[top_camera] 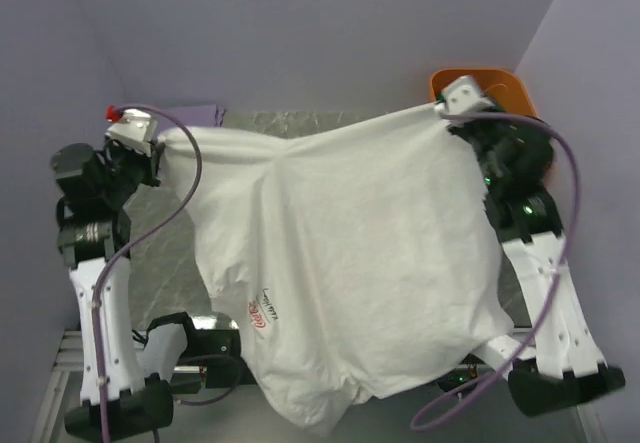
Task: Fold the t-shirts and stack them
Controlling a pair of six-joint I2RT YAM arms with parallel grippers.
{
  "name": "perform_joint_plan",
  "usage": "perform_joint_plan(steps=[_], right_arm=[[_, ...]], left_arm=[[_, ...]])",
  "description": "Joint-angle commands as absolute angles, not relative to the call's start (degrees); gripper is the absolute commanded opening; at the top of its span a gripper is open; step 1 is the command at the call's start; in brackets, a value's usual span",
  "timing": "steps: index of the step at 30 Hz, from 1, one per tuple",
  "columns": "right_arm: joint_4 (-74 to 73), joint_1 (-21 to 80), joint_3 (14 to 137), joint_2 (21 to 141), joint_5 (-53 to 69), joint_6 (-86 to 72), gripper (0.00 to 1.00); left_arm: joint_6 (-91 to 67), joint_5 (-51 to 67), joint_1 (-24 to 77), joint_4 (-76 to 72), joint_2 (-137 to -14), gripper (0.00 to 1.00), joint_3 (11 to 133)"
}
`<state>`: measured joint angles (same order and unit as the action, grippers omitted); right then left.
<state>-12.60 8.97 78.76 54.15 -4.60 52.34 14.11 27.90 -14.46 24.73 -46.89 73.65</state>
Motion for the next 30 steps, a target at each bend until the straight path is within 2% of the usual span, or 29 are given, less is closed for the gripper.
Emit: perform_joint_plan(steps=[1,5,9,18,27,30], right_arm=[[-16.4,12.2,73.2,61.1,-2.6,52.5,0.0],[-13.9,17.2,66.2,69.7,-3.5,53.2,0.0],[-13.6,18.3,70.5,86.0,-4.8,51.4,0.0],[-13.4,16.3,90.0,111.1,-9.7,54.1,0.0],[-15.9,12.9,114.5,130.3,-14.1,56.2,0.0],[-16.4,12.6,119.3,133.8,-14.5,57.4,0.0]], left_arm=[[17.7,30.3,-14.9,23.0,-49.8,0.01,65.3],[20.7,31.7,-14.7,18.6,-58.3,0.01,59.3],[21.8,29.1,-12.4,15.3,-74.7,0.01,62.0],[20.2,25.8,-10.6,17.1,-104.7,0.01,84.8],[19.0,20.6,-9.8,20.0,-124.9,0.01,109.8],[19.1,22.0,-9.7,21.5,-126.6,0.01,115.1]])
